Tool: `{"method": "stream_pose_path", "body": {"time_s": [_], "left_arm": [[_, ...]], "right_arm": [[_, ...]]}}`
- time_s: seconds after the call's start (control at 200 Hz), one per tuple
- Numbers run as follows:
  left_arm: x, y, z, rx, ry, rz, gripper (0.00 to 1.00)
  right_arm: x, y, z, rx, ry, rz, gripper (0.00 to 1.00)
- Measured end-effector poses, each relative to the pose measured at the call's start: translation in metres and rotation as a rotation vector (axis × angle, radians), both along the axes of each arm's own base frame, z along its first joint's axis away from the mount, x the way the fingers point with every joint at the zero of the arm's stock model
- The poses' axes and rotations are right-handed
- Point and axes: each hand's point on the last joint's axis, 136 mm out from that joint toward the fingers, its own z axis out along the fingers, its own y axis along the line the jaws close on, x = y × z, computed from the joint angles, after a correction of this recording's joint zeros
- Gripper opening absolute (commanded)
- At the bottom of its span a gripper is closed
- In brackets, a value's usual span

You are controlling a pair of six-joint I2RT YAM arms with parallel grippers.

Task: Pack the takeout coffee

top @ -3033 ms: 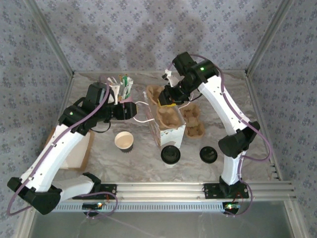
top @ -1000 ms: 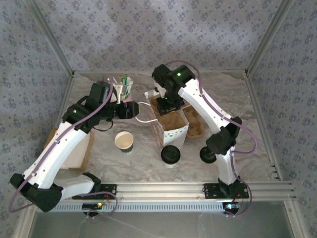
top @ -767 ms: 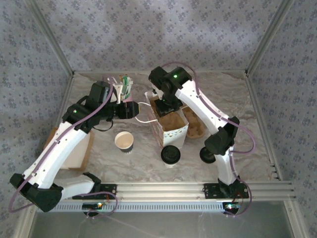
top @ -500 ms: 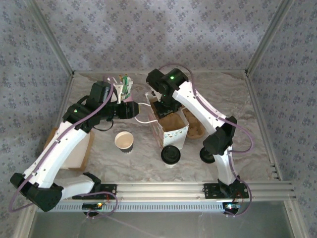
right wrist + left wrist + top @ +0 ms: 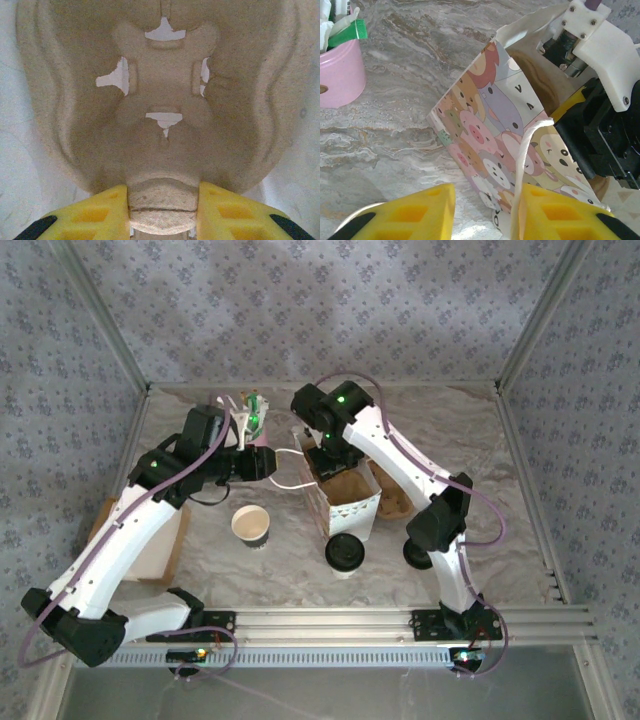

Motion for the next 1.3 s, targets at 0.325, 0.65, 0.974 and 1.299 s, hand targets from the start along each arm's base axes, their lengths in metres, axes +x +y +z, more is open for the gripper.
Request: {"method": "stream_pose_path", "body": {"time_s": [0.325,0.65,0.974,1.299], "left_arm": [[-0.001,-0.001,-0.001,-0.004,0.005,-0.009,0.28],[-0.001,-0.002,-0.001,-0.006,0.007,-0.012,0.25],[-0.002,-0.002,-0.001,-0.006,0.007,-0.012,0.23],[-0.002,-0.002,-0.001,-0.006,0.007,-0.012,0.22]], "right_arm": [[-0.003,-0.001,-0.009,-0.024,0.014,-0.006,0.36],[-0.002,-0.002,-0.019,-0.044,0.024,-0.009,0.36],[-0.002,0.0,-0.027,-0.048,0.028,-0.013,0.36],[-0.002,0.0,-0.047,-0.067,0.05,-0.021,0.36]]}}
